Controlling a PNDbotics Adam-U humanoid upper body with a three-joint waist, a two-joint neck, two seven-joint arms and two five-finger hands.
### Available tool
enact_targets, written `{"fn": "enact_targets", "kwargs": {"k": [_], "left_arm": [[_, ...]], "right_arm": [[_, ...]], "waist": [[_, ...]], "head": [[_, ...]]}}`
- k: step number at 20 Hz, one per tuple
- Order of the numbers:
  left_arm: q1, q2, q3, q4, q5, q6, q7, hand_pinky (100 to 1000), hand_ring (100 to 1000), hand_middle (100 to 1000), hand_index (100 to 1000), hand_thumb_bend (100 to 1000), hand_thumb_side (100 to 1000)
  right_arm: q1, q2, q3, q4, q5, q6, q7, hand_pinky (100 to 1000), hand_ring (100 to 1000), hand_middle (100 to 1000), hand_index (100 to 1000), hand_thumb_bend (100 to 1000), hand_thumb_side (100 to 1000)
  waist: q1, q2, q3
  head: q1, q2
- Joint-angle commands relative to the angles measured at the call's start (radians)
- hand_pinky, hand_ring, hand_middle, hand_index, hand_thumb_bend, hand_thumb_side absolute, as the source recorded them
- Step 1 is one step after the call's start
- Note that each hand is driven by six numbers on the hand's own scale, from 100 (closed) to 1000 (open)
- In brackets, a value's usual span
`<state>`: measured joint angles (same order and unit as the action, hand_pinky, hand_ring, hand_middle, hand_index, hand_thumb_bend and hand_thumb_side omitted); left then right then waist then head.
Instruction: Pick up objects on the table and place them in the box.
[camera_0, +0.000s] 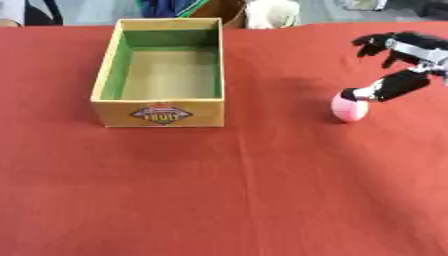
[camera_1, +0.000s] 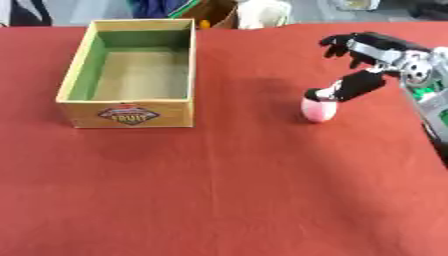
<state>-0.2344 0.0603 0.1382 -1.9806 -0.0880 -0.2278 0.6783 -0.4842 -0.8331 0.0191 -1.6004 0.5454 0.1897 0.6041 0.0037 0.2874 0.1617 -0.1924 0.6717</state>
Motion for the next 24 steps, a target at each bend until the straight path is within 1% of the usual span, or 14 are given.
{"fn": "enact_targets", "kwargs": {"k": [1,3,6,8,11,19,21,24], "left_arm": [[-0.003,0.003,-0.001,-0.019,0.002,0.001,-0.002,567,497,443,596,100,650],[-0.002,0.003,-0.001,-0.019,0.002,0.002,-0.003,568,497,443,596,100,650],[-0.002,0.003,-0.001,-0.019,0.002,0.001,-0.003,568,497,443,596,100,650],[-0.001,0.002,-0.001,-0.019,0.003,0.002,-0.003,568,497,443,595,100,650],[0.0,0.002,-0.002,-0.019,0.004,0.002,-0.003,569,497,442,595,100,650],[0.001,-0.001,-0.003,-0.019,0.009,0.002,-0.004,571,498,441,593,100,650],[0.001,-0.002,-0.003,-0.019,0.01,0.002,-0.005,571,498,441,593,100,650],[0.002,-0.002,-0.003,-0.019,0.011,0.002,-0.006,572,498,441,593,100,651]], "right_arm": [[-0.014,-0.047,-0.002,0.019,-0.002,-0.014,0.023,762,918,835,1000,501,422],[-0.012,-0.05,0.001,0.025,0.001,-0.02,0.032,762,917,835,1000,493,427],[-0.01,-0.05,0.002,0.032,0.002,-0.021,0.039,761,916,834,1000,486,425],[-0.008,-0.05,0.005,0.037,0.005,-0.019,0.042,761,915,834,1000,482,421],[-0.008,-0.05,0.009,0.051,0.016,-0.014,0.044,761,914,835,999,472,419],[-0.008,-0.049,0.024,0.084,0.048,-0.012,0.052,762,909,831,989,454,393],[-0.008,-0.047,0.028,0.088,0.058,-0.014,0.055,757,903,809,972,435,386],[-0.009,-0.043,0.033,0.095,0.068,-0.018,0.058,744,884,748,933,420,365]], "waist": [[-0.001,-0.015,0.001],[-0.002,-0.014,0.001],[-0.002,-0.013,0.0],[-0.002,-0.011,0.001],[-0.001,-0.007,0.002],[0.003,0.009,0.004],[0.005,0.011,0.004],[0.007,0.013,0.005]], "head": [[-0.004,-0.008],[-0.002,0.004],[0.007,0.03],[0.011,0.036],[0.013,0.032],[0.013,0.005],[0.012,0.002],[0.01,0.005]]}}
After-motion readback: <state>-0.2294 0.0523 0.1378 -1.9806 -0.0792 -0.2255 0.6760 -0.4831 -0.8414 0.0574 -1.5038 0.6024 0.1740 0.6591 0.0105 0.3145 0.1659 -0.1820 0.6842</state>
